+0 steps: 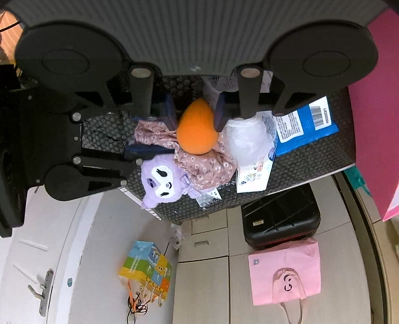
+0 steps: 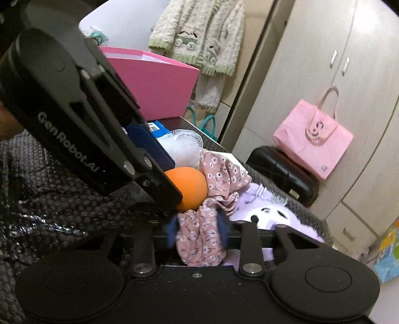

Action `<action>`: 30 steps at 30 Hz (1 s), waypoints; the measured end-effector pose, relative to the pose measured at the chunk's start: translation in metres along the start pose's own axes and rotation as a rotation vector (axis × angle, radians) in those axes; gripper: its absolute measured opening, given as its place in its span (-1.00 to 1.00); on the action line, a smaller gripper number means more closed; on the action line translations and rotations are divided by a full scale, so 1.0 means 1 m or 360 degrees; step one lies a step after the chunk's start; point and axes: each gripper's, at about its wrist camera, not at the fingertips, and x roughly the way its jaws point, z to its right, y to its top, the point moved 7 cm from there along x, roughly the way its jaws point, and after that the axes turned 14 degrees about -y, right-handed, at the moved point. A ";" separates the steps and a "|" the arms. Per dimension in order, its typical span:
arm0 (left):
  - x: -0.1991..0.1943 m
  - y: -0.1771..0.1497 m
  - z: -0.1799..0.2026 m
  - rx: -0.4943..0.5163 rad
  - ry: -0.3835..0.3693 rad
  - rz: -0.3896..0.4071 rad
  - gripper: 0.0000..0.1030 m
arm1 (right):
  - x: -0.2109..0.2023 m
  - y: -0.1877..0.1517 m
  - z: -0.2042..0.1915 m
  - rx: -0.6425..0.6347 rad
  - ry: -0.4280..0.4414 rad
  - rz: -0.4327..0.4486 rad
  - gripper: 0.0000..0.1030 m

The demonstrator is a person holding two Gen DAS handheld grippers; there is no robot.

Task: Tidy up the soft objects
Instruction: 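Grasp the orange sponge with the left tool while the right tool grasps the floral cloth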

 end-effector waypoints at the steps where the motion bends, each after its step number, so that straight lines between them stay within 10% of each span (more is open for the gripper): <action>1: 0.000 -0.001 -0.001 -0.0011 0.0000 -0.0002 -0.46 | 0.000 0.000 0.001 0.0012 -0.0001 -0.0012 -0.55; 20: 0.004 -0.010 0.006 -0.0029 0.0027 -0.0011 -0.36 | -0.016 -0.007 -0.005 0.0198 -0.0022 -0.0085 -0.64; 25: -0.004 -0.010 0.007 -0.0061 -0.0009 0.0033 -0.38 | -0.016 -0.009 -0.003 0.0156 -0.0105 -0.0074 0.08; 30: -0.008 -0.012 0.006 -0.0113 -0.0033 0.0059 -0.38 | -0.006 -0.005 -0.003 0.0172 -0.0055 -0.0114 0.11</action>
